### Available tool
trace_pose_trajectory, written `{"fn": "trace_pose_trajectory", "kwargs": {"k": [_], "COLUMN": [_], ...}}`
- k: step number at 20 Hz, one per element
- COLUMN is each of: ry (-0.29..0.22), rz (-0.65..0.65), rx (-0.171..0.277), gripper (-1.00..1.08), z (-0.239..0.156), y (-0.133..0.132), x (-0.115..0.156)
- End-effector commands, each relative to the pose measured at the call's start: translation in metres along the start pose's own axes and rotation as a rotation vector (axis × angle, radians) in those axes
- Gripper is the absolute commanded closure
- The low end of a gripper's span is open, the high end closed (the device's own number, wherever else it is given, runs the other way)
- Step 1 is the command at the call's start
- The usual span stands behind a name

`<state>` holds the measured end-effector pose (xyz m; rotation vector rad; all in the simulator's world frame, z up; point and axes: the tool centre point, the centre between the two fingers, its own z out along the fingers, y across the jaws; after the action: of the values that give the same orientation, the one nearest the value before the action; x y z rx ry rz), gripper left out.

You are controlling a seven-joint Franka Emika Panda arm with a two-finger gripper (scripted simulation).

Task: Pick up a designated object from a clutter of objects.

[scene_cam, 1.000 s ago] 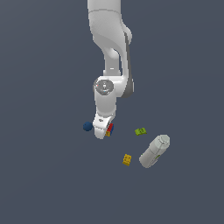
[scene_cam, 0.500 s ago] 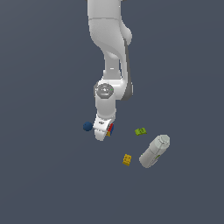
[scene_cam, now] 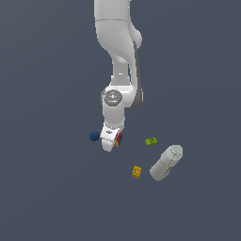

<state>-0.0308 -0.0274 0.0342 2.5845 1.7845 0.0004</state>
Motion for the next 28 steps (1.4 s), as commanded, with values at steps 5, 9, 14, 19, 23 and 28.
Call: {"fn": "trace_pose_trajectory", "kwargs": {"k": [5,9,14,19,23,28], "ry": [0.000,0.000,-0.001,0.001,0.003,0.004], "rz": [0.000,0.000,-0.001,-0.002,-0.003,-0.003], "rx": [-0.001,-0.001,0.000,0.000,0.001,0.001], "gripper": [1.08,1.08,1.08,1.08,1.08,1.08], "z": [-0.012,-0.029,-0.062,-0.106,-0.148,-0.199], "y": [0.000,0.001,0.001,0.002,0.003,0.005], "x": [-0.002,-0.006,-0.012,-0.020,-0.028,-0.037]}}
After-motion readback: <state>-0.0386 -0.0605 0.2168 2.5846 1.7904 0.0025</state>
